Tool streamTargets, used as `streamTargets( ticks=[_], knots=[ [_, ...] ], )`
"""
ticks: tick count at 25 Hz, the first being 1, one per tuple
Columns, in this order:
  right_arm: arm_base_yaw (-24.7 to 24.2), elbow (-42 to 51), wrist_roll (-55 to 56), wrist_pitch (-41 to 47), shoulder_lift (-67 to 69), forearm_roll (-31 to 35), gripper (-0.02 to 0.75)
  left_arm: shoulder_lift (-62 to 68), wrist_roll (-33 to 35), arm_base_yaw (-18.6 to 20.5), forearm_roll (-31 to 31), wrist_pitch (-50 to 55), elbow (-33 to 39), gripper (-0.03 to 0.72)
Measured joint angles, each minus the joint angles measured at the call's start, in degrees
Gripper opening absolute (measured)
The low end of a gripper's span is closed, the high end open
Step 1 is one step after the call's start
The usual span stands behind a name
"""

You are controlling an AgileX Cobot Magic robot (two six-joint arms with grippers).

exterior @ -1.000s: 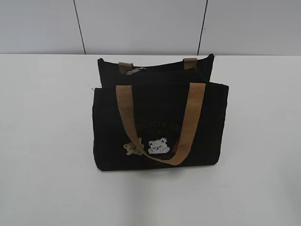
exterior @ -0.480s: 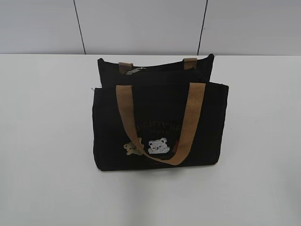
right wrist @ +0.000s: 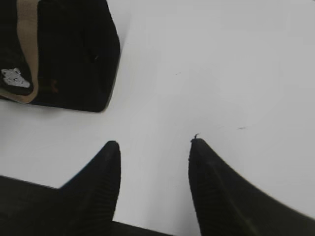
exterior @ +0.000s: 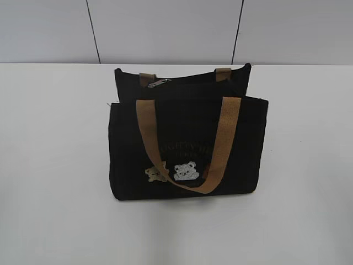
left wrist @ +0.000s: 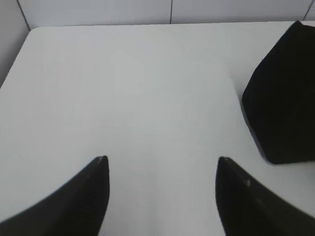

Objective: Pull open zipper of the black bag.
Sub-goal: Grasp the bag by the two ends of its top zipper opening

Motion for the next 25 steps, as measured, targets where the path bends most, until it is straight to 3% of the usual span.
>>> streamTargets(
  ticks=[4, 10, 16, 19, 25],
  knots=[
    [0.0, -3.0, -4.5, -0.3, 7.9, 3.9, 0.348, 9.0, 9.8, 0.0, -6.1, -4.6, -0.1, 0.491],
    [0.0, -8.1, -14.3, -0.4, 19.2, 10.2, 0.336, 23.2, 31.2, 0.0, -20.3, -14.5, -0.1, 0.452],
    [0.0, -15.3, -24.6, -0.5, 30.4, 16.2, 0.322, 39.3, 61.7, 0.0, -42.1, -17.0, -0.3, 0.436],
    [0.0, -19.4, -31.3, -0.5, 34.4, 17.5, 0.322, 46.9, 72.9, 0.0, -50.8, -14.8, -2.5, 0.435],
    [0.0, -27.3, -44.5, -0.5, 43.1, 23.3, 0.322, 61.8, 84.2, 0.0, -55.9, -7.6, -13.7, 0.433]
  ],
)
